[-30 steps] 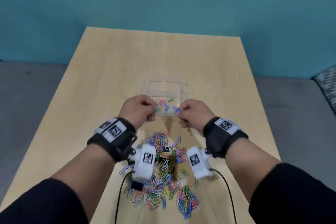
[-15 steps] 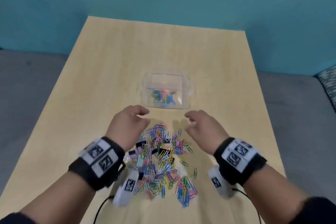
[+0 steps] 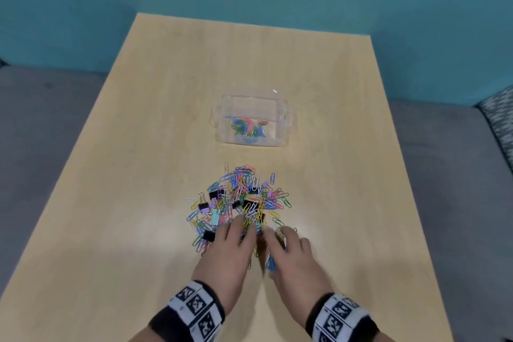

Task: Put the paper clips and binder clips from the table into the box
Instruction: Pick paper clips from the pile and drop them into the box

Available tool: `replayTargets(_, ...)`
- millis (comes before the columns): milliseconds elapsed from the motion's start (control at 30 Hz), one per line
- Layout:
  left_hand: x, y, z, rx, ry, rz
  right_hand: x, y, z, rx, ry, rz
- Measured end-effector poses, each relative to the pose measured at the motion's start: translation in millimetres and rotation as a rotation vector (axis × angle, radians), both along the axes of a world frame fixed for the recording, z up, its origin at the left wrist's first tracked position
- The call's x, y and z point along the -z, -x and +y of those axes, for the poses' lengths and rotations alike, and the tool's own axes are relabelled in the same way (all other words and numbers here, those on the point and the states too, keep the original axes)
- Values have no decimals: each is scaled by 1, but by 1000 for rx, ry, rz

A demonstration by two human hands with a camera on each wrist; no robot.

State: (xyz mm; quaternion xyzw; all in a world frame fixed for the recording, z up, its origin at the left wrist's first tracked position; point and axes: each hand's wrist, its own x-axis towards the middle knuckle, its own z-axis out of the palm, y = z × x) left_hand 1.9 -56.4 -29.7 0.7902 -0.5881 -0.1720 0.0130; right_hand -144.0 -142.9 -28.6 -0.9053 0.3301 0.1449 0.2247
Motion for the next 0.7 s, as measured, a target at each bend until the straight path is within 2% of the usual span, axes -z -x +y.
replayTargets(267,2,-7,-14,9,-59,-1,7,-30,-17,-110,117,-33)
replayTargets(433,-10,-4,-16,47,-88,45,-4,-26,-21,-123,54,-22)
replayTargets(567,-2,-9,-15,37,-36,82,-12,-25,-28,-123,-1,6)
replayTargets(700,-3,-18,-18,43,-76,104,-11,-23,-34,-112,-30,-2)
